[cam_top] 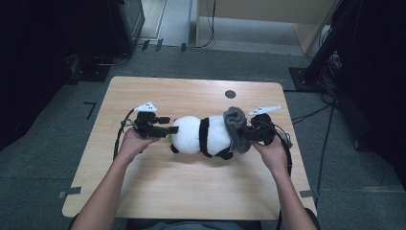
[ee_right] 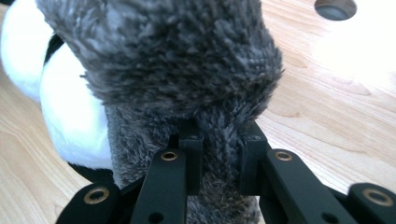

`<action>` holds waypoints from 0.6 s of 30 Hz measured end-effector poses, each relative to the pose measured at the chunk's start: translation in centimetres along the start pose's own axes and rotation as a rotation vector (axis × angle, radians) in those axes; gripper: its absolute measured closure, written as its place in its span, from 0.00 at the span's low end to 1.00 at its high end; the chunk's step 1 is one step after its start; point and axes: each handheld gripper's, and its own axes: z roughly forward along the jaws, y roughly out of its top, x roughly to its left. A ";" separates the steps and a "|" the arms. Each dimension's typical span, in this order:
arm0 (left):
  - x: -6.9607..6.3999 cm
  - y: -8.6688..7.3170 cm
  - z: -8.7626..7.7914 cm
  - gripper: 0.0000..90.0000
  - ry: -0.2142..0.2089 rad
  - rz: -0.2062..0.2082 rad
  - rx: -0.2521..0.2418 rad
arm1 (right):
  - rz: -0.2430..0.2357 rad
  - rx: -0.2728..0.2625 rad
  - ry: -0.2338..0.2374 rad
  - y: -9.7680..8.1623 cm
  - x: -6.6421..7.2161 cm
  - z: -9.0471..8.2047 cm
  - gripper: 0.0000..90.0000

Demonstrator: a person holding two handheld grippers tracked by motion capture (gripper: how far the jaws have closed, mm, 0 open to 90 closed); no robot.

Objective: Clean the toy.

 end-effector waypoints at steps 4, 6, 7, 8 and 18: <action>0.3 0.0 1.2 0.33 -0.023 0.057 0.021 | -0.024 0.009 0.002 0.0 0.0 0.5 0.87; 0.7 -0.1 1.6 0.25 -0.037 0.046 0.031 | -0.024 0.011 0.002 0.0 -0.1 0.7 0.87; 0.9 -0.1 1.8 0.22 -0.044 0.040 0.038 | -0.020 0.014 0.003 -0.1 0.0 0.8 0.87; 1.1 -0.1 1.9 0.19 -0.052 0.042 0.043 | -0.021 0.017 0.007 -0.1 -0.1 0.9 0.87; 0.3 -1.1 3.4 0.01 -0.195 0.158 0.111 | -0.042 -0.031 0.006 0.8 0.1 2.1 0.88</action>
